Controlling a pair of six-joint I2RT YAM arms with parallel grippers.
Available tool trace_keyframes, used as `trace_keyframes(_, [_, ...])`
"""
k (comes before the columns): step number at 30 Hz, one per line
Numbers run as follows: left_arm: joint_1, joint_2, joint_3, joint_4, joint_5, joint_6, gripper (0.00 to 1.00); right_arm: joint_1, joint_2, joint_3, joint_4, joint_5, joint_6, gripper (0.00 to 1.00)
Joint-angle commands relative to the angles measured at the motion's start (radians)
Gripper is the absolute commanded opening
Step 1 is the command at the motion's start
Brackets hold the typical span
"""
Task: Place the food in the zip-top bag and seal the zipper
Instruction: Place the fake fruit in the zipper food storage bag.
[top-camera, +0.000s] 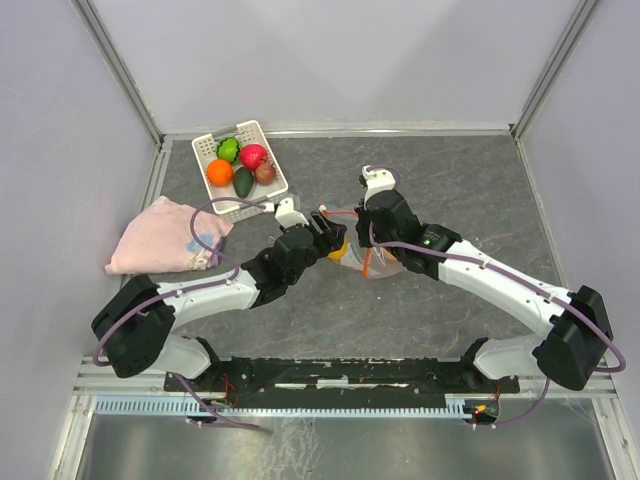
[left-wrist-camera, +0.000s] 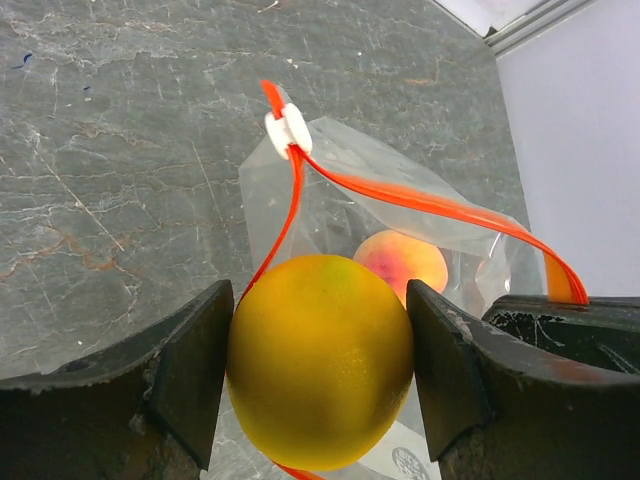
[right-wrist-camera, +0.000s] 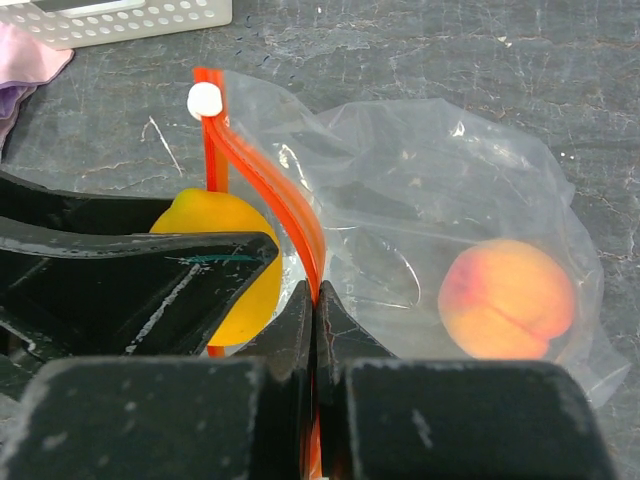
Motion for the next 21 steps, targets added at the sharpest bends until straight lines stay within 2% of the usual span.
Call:
trace_keyframes(1, [-0.009, 0.012, 0.075, -0.039, -0.014, 0.057, 0.37, -0.004, -0.017, 0.038, 0.059, -0.025, 0.005, 0.02])
trace_keyframes(11, [-0.027, 0.063, 0.155, -0.090, 0.021, 0.087, 0.45, -0.004, -0.016, 0.030, 0.071, -0.052, 0.006, 0.02])
trace_keyframes(21, [-0.029, 0.125, 0.235, -0.223, -0.029, 0.084, 0.51, -0.004, -0.042, 0.018, 0.071, -0.042, 0.000, 0.02])
